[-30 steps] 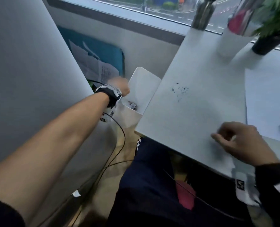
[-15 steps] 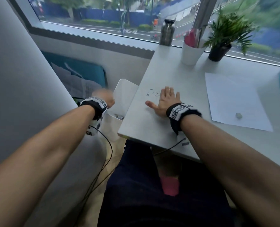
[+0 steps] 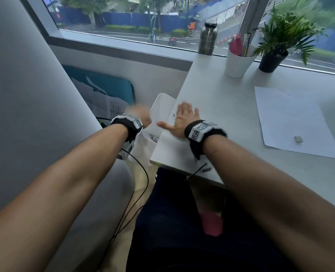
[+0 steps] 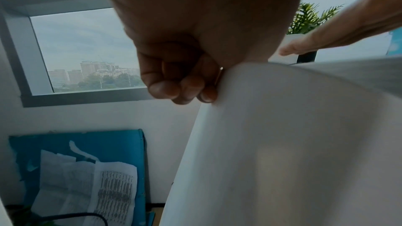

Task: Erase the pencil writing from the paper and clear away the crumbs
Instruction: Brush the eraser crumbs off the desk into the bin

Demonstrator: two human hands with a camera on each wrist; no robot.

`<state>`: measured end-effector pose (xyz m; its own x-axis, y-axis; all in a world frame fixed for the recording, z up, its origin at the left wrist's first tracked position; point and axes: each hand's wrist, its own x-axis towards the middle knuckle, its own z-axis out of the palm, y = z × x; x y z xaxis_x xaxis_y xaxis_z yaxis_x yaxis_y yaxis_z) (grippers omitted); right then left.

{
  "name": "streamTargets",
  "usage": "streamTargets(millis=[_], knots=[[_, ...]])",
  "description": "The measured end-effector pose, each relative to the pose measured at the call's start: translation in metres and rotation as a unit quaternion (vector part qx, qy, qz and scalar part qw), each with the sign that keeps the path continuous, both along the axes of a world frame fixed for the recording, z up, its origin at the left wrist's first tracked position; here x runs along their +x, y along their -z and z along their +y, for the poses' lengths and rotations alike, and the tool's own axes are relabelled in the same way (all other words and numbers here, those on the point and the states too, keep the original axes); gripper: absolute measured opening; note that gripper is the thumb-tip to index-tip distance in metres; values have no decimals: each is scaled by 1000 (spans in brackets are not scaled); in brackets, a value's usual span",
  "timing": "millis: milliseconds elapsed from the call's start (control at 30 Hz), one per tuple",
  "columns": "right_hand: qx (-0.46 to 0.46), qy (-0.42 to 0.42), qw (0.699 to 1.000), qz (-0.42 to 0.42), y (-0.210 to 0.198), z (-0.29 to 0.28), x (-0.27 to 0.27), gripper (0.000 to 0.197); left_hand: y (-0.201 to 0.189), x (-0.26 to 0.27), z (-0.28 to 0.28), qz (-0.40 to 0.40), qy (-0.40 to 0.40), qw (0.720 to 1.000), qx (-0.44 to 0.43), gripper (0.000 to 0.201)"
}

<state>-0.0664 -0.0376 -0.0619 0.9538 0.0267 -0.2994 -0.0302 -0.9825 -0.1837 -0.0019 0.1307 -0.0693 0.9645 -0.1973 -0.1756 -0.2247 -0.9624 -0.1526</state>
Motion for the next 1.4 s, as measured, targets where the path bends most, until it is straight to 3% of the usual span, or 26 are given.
streamTargets(millis=[167, 333, 400, 500, 667, 733, 900, 967, 1100, 1200, 1300, 1400], knots=[[-30, 63, 997, 38, 2, -35, 6, 131, -3, -2, 1, -3, 28, 1000, 8, 27], [-3, -104, 994, 24, 0, 41, -8, 124, -8, -6, 5, -6, 32, 999, 20, 24], [13, -123, 992, 13, -3, 57, -13, 118, -12, -9, 7, -7, 28, 999, 22, 25], [15, -92, 996, -11, -7, 37, -14, 116, -16, -13, 12, -9, 28, 999, 26, 25], [-30, 39, 999, 19, -4, -35, -18, 120, -17, -18, 18, -23, 35, 998, 40, 23], [-22, 45, 998, 30, 0, -30, -28, 126, -17, -21, 17, -24, 35, 998, 41, 23], [7, -136, 990, 32, -2, 55, -46, 120, -17, -26, 17, -26, 29, 998, 44, 27], [12, -154, 987, 34, -6, 70, -46, 117, -16, -29, 17, -29, 29, 998, 50, 29], [-4, -93, 996, 19, -10, 30, -39, 117, -14, -33, 20, -21, 31, 998, 52, 26], [-29, 20, 999, 8, -15, -33, -42, 119, -14, -38, 20, -14, 37, 998, 50, 25], [-30, 131, 989, 63, -14, -70, -58, 124, -13, -43, 20, -12, 42, 998, 51, 25], [-17, 107, 991, 81, -7, -46, -71, 132, -11, -48, 23, -11, 39, 998, 45, 25]])
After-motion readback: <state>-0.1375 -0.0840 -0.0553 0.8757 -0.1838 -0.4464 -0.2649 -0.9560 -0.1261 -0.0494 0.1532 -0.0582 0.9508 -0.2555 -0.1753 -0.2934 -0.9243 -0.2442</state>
